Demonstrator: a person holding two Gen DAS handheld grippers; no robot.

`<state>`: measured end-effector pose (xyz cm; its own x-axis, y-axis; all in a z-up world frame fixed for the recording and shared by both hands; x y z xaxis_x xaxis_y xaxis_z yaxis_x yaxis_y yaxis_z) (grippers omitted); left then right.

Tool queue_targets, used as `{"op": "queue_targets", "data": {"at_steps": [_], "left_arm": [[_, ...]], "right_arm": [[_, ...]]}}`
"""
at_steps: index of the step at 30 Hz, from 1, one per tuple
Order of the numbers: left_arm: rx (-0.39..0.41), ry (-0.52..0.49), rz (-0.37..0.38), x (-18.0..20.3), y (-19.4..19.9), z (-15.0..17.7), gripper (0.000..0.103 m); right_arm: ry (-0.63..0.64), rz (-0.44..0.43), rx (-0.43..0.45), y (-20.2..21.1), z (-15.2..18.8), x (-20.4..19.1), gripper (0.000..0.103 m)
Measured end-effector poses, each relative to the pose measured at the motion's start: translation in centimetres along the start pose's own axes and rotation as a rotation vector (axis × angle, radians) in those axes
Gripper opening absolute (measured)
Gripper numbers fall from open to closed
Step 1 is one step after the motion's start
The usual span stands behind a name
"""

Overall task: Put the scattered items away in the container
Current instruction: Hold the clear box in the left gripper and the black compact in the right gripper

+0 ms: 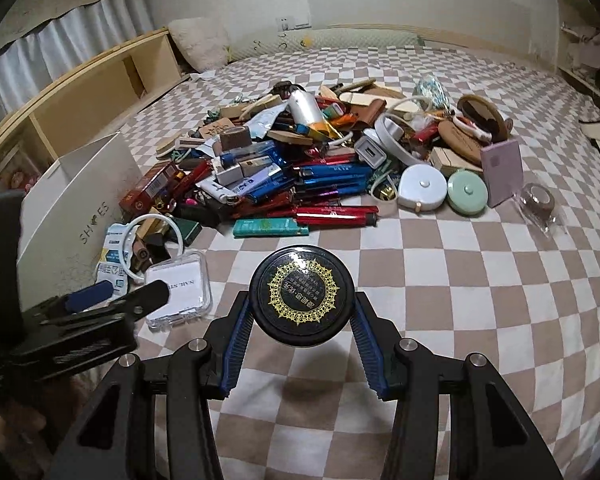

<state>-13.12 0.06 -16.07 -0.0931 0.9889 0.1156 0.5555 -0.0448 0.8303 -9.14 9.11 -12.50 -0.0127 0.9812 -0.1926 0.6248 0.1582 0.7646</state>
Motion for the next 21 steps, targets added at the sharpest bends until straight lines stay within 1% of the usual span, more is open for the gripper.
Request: {"op": "queue_targets", "data": {"at_steps": [2, 5, 11, 14, 15, 16, 21], "left_arm": [[0.001, -0.024, -0.034, 1.0, -0.9, 0.0, 0.093], [-0.003, -0.042, -0.063, 2.2, -2.1, -0.1, 0.093], [-0.03, -0.005, -0.137, 2.5, -4.3, -0.1, 0.093], [-0.026, -0.003, -0.154, 2.5, -4.8, 0.1, 0.092], [-0.019, -0.007, -0.158, 2.5, -4.7, 0.2, 0.086], [-0.015, -0.011, -0.161, 2.5, -4.6, 0.3, 0.083], [-0.01, -0.011, -0.136, 2.4, -4.2, 0.5, 0.082]], "right_arm": [[-0.011, -0.003, -0.003, -0.2, 0.0, 0.3, 0.05], [-0.019, 0.008, 0.002, -0.1, 0.0, 1.0, 0.05], [-0.066, 0.038, -0.006, -0.4, 0.1, 3.2, 0.05], [-0.086, 0.039, -0.005, -0.4, -0.1, 3.7, 0.05], [-0.087, 0.04, -0.005, -0.5, -0.1, 3.8, 0.05], [-0.086, 0.041, -0.006, -0.5, -0.1, 3.8, 0.05], [-0.078, 0.043, -0.014, -0.8, -0.1, 3.6, 0.05]]}}
Point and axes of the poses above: each gripper's, at about its wrist camera, not at the fingertips, and y roughly against the way its jaws point, x to its right, z to its underside, the point moved 4 cm from there along -y, roughly the way its jaws point
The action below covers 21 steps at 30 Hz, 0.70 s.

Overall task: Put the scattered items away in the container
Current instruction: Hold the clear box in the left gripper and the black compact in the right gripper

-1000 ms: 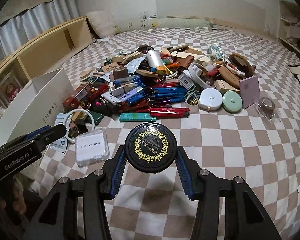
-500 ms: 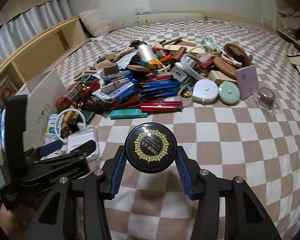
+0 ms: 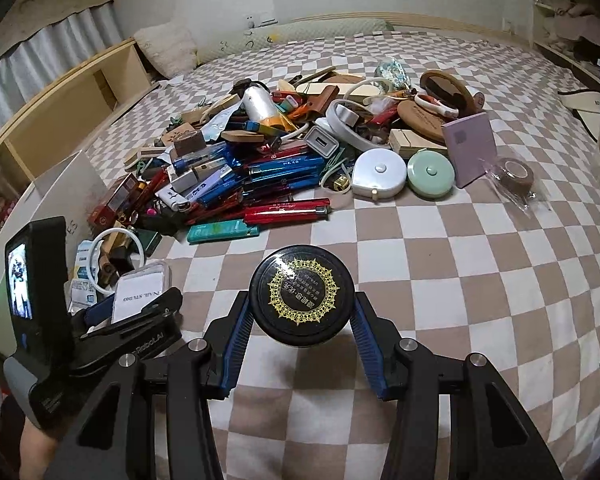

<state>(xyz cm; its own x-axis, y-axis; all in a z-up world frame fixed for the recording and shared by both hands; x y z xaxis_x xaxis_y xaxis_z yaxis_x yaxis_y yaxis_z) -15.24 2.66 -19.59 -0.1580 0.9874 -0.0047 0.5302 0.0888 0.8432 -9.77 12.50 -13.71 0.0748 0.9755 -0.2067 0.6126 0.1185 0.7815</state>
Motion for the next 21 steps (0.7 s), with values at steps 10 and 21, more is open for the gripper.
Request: {"op": "queue_targets", "data": {"at_steps": [10, 21], "left_arm": [[-0.009, -0.04, 0.06, 0.3, 1.5, 1.6, 0.081], [0.025, -0.036, 0.115, -1.1, 4.4, 2.3, 0.081]], "right_arm": [[0.032, 0.017, -0.029, -0.7, 0.8, -0.7, 0.05], [0.084, 0.038, -0.045, -1.0, 2.0, -2.2, 0.05]]}}
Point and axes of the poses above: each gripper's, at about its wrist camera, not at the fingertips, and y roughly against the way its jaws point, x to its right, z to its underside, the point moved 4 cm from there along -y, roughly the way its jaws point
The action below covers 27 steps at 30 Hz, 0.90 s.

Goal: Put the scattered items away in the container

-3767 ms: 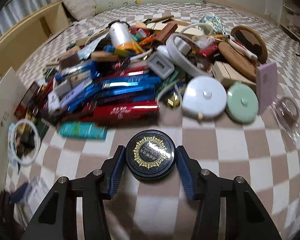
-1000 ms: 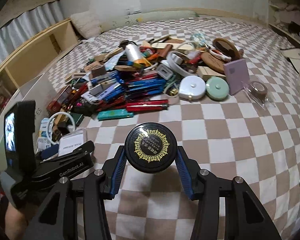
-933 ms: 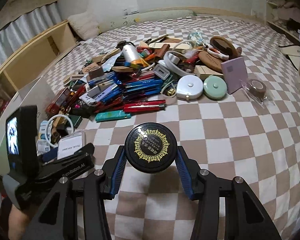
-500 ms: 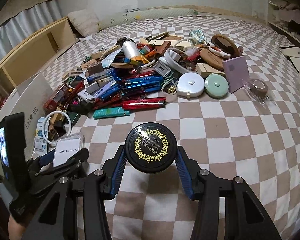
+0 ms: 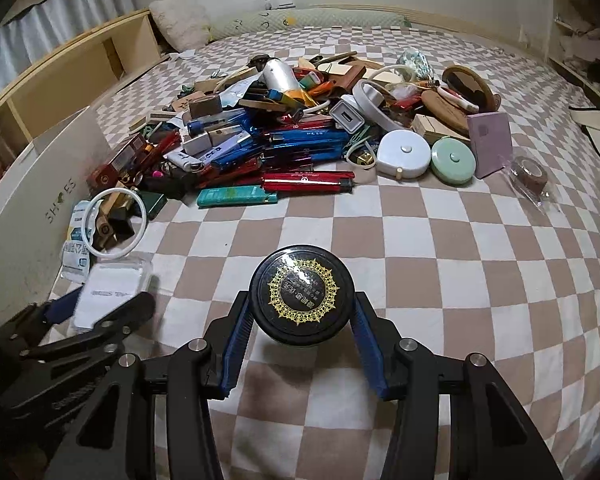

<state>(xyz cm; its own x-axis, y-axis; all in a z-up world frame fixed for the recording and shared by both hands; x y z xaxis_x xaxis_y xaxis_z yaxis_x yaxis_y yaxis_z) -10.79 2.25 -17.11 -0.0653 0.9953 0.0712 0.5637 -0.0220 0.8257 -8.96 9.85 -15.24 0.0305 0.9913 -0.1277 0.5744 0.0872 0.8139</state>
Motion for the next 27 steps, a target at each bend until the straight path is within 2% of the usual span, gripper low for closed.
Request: {"op": "queue_targets", "data": {"at_steps": [5, 11, 18, 27], "left_arm": [[0.047, -0.01, 0.011, -0.2, 1.8, -0.7, 0.081], [0.121, -0.013, 0.016, -0.8, 4.4, -2.6, 0.081], [0.205, 0.007, -0.006, -2.8, 7.4, -5.6, 0.081], [0.262, 0.009, -0.023, -5.2, 10.4, -7.9, 0.081]], "right_arm": [[0.007, -0.004, 0.009, 0.7, 0.1, -0.5, 0.05], [0.035, -0.009, 0.066, 2.3, -1.1, -1.6, 0.05], [0.059, -0.021, 0.112, 4.1, -3.2, -3.0, 0.05], [0.106, -0.053, 0.187, 6.7, -6.3, -6.5, 0.05]]}}
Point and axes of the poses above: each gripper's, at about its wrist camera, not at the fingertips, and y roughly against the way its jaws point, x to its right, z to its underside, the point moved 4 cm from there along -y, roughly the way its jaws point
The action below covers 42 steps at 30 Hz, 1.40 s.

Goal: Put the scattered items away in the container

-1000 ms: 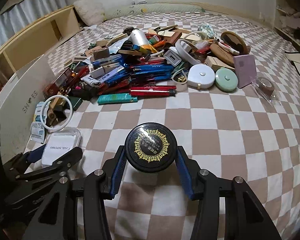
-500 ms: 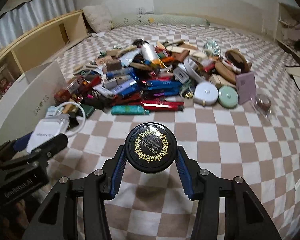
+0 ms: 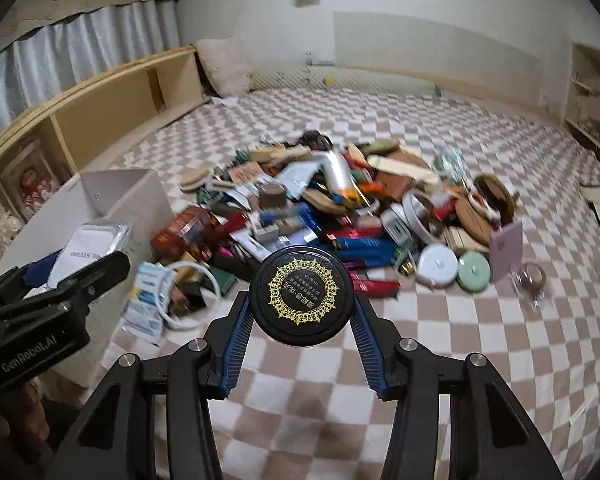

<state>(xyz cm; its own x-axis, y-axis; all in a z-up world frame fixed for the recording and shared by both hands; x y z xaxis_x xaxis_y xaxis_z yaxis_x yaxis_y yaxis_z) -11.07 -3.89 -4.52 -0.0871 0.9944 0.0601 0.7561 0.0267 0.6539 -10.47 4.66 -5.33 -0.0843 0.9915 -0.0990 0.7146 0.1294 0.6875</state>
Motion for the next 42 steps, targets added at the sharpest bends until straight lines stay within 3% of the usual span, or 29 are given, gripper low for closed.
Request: {"op": "queue_targets", "data": {"at_steps": [8, 11, 19, 23, 31, 33, 36, 42], "left_arm": [[0.052, 0.031, -0.049, -3.9, 2.5, -2.0, 0.081], [0.065, 0.049, -0.066, -5.5, 3.3, -2.4, 0.073], [0.071, 0.065, -0.101, -8.6, 4.5, -2.7, 0.073], [0.03, 0.052, -0.067, -8.1, 3.8, -1.6, 0.073], [-0.098, -0.031, 0.0, -3.0, 0.3, 2.7, 0.075], [-0.144, -0.043, -0.018, -1.8, -0.9, 4.4, 0.094], [-0.189, -0.098, -0.086, -0.1, -2.4, 6.8, 0.097], [-0.313, -0.117, -0.111, 1.0, -5.5, 10.1, 0.098]], "right_arm": [[0.039, -0.05, 0.046, 1.2, -2.6, -3.3, 0.05], [0.054, -0.065, 0.059, 1.5, -3.3, -4.6, 0.05], [0.077, -0.116, 0.073, 1.8, -4.6, -7.7, 0.05], [0.076, -0.126, 0.073, 1.7, -4.6, -8.0, 0.05], [0.057, -0.101, 0.044, 1.2, -3.0, -5.8, 0.05], [0.046, -0.093, 0.035, 1.1, -2.6, -4.9, 0.05], [0.019, -0.084, 0.02, 0.6, -1.7, -3.1, 0.05], [-0.023, -0.076, -0.013, -0.3, 0.1, -0.4, 0.05]]}}
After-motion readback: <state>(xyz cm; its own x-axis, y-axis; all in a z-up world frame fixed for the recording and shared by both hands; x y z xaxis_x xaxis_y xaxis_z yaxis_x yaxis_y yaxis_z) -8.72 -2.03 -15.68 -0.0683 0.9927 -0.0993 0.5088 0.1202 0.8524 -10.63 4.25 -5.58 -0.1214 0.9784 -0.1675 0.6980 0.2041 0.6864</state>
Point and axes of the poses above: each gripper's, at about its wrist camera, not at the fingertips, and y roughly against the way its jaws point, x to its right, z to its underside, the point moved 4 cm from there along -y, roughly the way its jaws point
